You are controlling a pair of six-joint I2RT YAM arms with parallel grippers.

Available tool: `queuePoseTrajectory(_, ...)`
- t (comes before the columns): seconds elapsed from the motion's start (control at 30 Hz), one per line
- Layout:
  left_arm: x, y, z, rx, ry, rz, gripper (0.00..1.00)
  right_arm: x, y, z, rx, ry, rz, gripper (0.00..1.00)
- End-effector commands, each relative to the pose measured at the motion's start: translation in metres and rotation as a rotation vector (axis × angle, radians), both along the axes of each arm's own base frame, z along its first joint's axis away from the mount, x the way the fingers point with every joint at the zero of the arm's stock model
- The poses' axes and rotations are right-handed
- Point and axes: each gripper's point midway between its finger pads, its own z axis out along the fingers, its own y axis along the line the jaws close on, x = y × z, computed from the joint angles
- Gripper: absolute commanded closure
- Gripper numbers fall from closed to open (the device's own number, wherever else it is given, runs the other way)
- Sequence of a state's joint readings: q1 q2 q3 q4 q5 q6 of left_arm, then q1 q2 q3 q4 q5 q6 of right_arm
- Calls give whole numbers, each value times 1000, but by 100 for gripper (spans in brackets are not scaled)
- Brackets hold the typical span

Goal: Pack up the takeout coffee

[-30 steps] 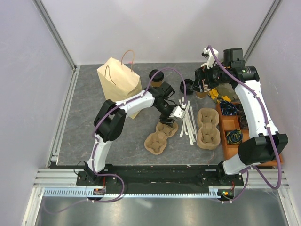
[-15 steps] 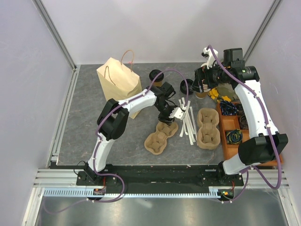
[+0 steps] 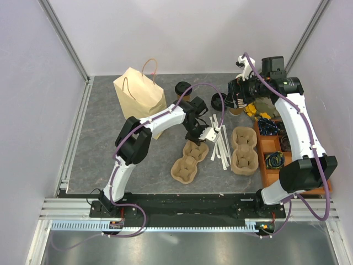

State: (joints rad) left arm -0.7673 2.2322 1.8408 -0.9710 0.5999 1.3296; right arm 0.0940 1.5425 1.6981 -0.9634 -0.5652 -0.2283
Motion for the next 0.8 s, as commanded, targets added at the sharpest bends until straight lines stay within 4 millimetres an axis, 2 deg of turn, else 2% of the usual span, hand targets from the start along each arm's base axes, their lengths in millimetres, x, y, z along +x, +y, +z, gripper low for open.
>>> queuePoseTrajectory(0.0,-7,-9,37,-51,-8,-27,88,5,-1,15,5,-43,-1,2)
queuePoseTrajectory(0.07,-20,-8,56,-59,-4,-42,96,7,-1,16,1,-50,-5,2)
queuePoseTrajectory(0.1,-28,-6,80,-89,-14,-44,98,9,-1,18,-1,-56,-6,2)
queuePoseTrajectory(0.13,-36,-5,95,-108,-13,-48,98,11,-2,18,-2,-58,-10,2)
queuePoseTrajectory(0.2,-57,6,119,-116,33,-44,98,15,-1,23,7,-72,-16,2)
queuePoseTrajectory(0.23,-68,14,148,-156,14,-46,98,19,1,26,14,-88,-11,2)
queuePoseTrajectory(0.3,-88,31,168,-157,44,-28,98,23,5,34,41,-111,-4,2)
queuePoseTrajectory(0.33,-96,41,191,-189,17,-15,98,28,10,36,51,-116,8,2)
queuePoseTrajectory(0.4,-108,53,210,-213,46,42,98,33,20,52,56,-155,34,3)
queuePoseTrajectory(0.43,-112,62,231,-255,37,77,98,35,35,46,44,-135,69,3)
queuePoseTrajectory(0.47,-115,68,240,-264,78,135,98,39,41,59,30,-177,75,3)
queuePoseTrajectory(0.5,-119,71,250,-291,110,159,98,41,49,63,14,-200,97,3)
queuePoseTrajectory(0.53,-116,81,259,-315,121,208,98,42,68,59,6,-200,138,3)
queuePoseTrajectory(0.57,-120,90,275,-349,141,258,98,46,75,74,7,-246,149,3)
queuePoseTrajectory(0.6,-122,93,290,-407,160,276,98,49,82,79,5,-265,156,3)
queuePoseTrajectory(0.63,-109,104,300,-450,163,351,98,57,95,75,9,-269,177,3)
queuePoseTrajectory(0.67,-115,116,313,-488,195,418,98,61,103,92,28,-316,184,3)
queuePoseTrajectory(0.7,-110,119,327,-553,191,432,98,66,118,88,40,-310,203,3)
queuePoseTrajectory(0.73,-100,132,335,-591,187,499,98,72,127,96,60,-348,210,3)
queuePoseTrajectory(0.77,-108,143,342,-621,214,557,98,74,136,104,79,-374,219,3)
